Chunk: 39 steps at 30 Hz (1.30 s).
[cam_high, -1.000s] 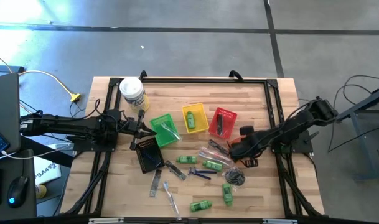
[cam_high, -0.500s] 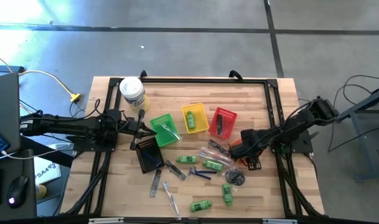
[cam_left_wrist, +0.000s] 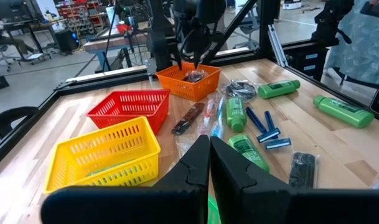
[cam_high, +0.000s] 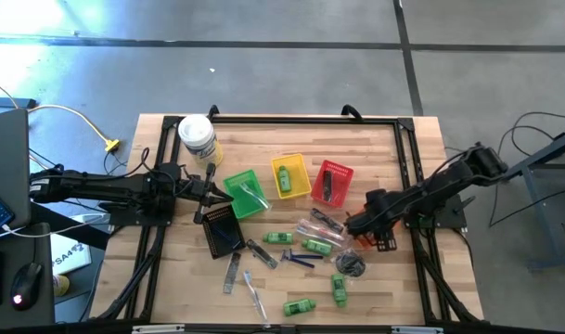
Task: Pick & Place Travel size toiletries
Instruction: Put the black hairbrush into the orange bin
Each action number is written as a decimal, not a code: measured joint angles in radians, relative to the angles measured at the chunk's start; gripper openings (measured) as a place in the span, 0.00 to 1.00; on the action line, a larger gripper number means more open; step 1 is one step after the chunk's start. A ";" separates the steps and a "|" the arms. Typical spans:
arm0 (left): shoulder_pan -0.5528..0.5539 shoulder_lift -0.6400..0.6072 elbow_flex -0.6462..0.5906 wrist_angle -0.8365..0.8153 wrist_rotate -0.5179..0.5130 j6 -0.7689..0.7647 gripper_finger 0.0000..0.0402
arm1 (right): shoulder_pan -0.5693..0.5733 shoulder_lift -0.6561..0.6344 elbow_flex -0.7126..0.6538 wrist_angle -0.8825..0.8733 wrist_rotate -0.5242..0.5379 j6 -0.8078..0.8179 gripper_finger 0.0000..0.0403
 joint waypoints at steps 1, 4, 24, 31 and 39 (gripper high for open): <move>0.000 0.000 0.000 -0.002 0.000 0.000 0.02 | 0.000 -0.004 0.008 -0.007 0.000 0.000 0.43; 0.000 0.000 0.000 -0.003 0.000 0.001 0.02 | 0.001 -0.033 0.033 0.021 0.008 -0.008 0.34; 0.000 0.000 0.000 -0.020 0.000 0.007 0.02 | -0.018 0.110 0.037 0.190 -0.057 -0.117 0.01; 0.000 0.000 0.000 -0.021 0.000 0.007 0.02 | -0.038 0.208 0.037 0.216 -0.082 -0.144 0.01; 0.000 0.000 0.000 -0.024 0.000 0.006 0.02 | -0.045 0.184 0.046 0.177 -0.056 -0.136 0.01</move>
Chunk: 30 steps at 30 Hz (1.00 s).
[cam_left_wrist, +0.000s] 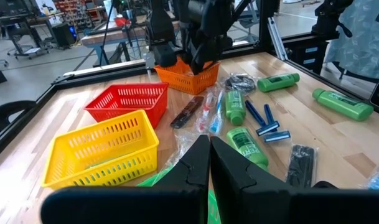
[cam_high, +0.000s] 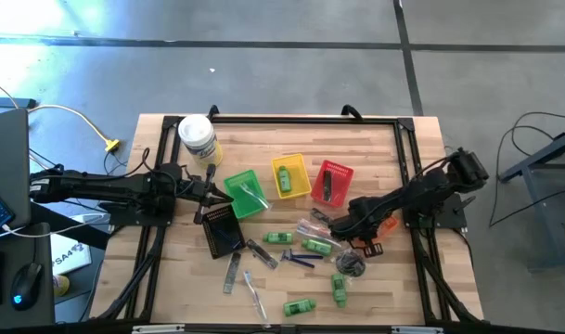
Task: Pick & Place Travel size toiletries
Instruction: Put the black hairbrush into the orange bin, then put the green shampoo into the yellow bin
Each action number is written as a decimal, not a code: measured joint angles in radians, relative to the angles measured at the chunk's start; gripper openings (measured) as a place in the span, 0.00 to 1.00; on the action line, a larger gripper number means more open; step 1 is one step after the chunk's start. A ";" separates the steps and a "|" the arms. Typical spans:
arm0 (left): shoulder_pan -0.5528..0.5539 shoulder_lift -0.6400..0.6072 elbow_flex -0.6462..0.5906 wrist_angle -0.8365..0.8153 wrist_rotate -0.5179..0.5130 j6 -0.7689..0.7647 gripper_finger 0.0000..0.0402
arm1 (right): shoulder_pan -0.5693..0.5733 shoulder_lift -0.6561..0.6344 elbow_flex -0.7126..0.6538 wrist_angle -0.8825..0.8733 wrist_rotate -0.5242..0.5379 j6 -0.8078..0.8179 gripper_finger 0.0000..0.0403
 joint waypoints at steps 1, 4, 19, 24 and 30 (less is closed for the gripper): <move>0.000 0.000 0.000 0.000 0.000 0.000 0.02 | 0.000 -0.010 0.007 -0.016 0.007 0.002 0.01; 0.000 0.000 0.000 0.000 0.000 0.000 0.02 | 0.000 -0.049 0.034 -0.052 0.026 0.003 0.01; 0.000 0.000 0.000 0.001 -0.001 0.005 0.02 | -0.008 -0.371 0.152 0.191 0.256 0.000 0.01; 0.000 0.000 0.000 0.005 -0.001 0.005 0.02 | -0.014 -0.424 0.154 0.389 0.266 0.045 0.01; 0.000 0.000 0.000 0.000 -0.001 0.008 0.02 | 0.051 -0.462 0.058 0.661 0.248 -0.082 0.01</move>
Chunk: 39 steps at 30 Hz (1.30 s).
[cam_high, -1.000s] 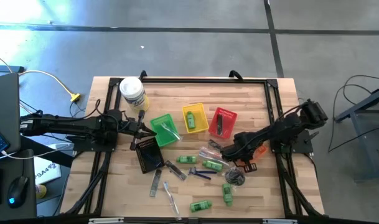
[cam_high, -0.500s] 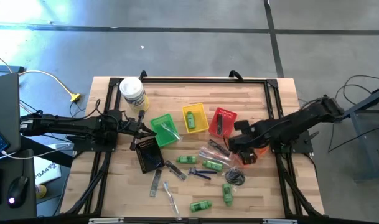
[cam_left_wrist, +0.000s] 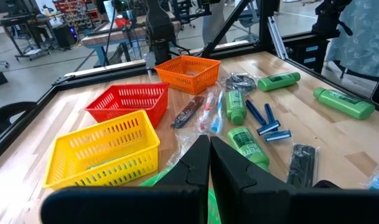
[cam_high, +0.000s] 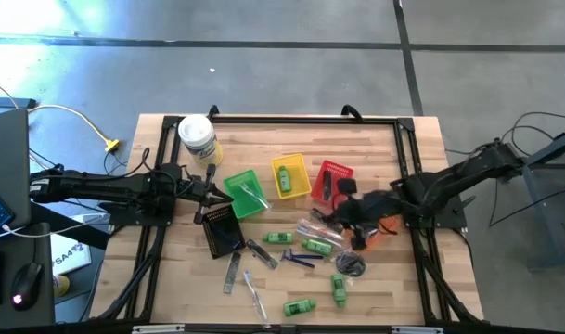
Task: Pick & Place Travel size toiletries
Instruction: Put the green shampoo into the yellow bin
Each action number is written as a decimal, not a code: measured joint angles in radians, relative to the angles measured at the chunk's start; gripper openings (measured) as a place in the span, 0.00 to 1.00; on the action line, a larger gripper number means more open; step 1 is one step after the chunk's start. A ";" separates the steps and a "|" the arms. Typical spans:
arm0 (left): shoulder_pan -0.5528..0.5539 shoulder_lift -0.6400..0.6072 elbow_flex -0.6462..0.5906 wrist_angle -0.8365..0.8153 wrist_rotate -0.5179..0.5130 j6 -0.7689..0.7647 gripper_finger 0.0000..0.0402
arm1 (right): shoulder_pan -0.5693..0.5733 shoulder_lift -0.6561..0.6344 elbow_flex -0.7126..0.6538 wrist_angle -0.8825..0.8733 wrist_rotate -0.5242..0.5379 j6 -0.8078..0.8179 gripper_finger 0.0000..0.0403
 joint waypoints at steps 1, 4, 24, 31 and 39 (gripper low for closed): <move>0.000 0.000 0.000 0.000 0.000 0.000 0.02 | 0.009 -0.031 -0.019 0.043 -0.023 -0.015 0.01; 0.000 0.000 0.000 0.000 0.000 -0.007 0.02 | 0.019 -0.153 -0.084 0.186 -0.081 -0.043 0.01; 0.000 0.000 0.000 0.001 0.000 -0.012 0.02 | 0.017 -0.870 -0.726 0.478 -0.031 0.077 0.01; 0.000 0.000 0.000 0.017 0.000 -0.027 0.02 | 0.017 -0.950 -0.840 0.560 -0.030 0.077 0.01; 0.000 0.000 0.000 0.031 0.000 -0.037 0.02 | 0.017 -1.047 -0.918 0.559 -0.021 0.028 0.01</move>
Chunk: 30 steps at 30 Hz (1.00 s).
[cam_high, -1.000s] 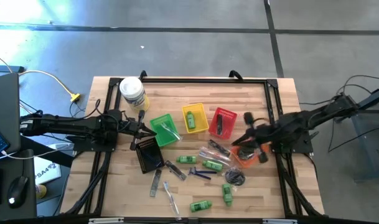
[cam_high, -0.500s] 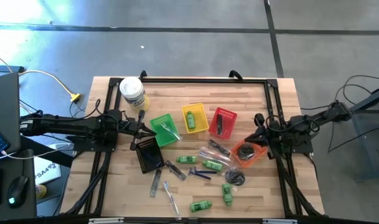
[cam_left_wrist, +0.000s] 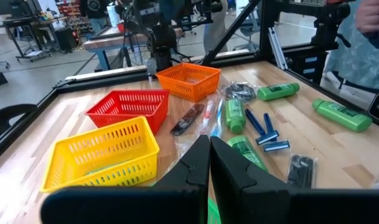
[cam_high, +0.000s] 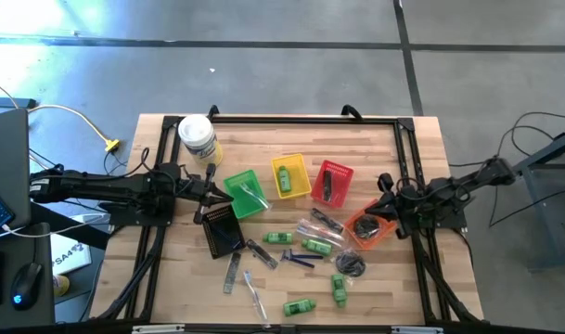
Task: Pick & Place Travel size toiletries
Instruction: Put the green shampoo into the yellow bin
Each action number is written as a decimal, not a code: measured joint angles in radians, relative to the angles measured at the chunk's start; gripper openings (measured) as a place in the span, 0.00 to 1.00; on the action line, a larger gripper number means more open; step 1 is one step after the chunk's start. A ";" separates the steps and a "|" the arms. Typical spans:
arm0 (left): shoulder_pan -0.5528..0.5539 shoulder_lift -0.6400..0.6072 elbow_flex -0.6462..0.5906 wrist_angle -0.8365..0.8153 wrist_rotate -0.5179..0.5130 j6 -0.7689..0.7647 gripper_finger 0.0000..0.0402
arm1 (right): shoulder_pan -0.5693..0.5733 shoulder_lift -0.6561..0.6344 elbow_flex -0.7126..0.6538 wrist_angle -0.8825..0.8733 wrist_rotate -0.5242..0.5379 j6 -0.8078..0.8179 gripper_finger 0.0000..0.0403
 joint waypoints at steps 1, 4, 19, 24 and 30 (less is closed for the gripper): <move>0.000 0.000 0.000 0.000 0.000 -0.001 0.02 | 0.000 -0.013 -0.011 -0.001 0.001 0.000 0.01; 0.000 0.000 0.000 0.000 0.000 -0.012 0.02 | 0.000 -0.049 -0.040 0.001 -0.005 0.002 0.01; 0.000 0.032 0.084 -0.024 -0.184 -0.199 0.00 | 0.000 -0.069 -0.042 -0.044 -0.036 -0.058 0.01; -0.077 0.194 0.300 -0.167 -0.219 -0.157 0.00 | 0.000 -0.069 -0.042 -0.074 -0.037 -0.052 0.01; -0.205 0.509 0.620 -0.450 -0.351 -0.148 0.00 | 0.000 -0.069 -0.042 -0.076 -0.040 -0.050 0.01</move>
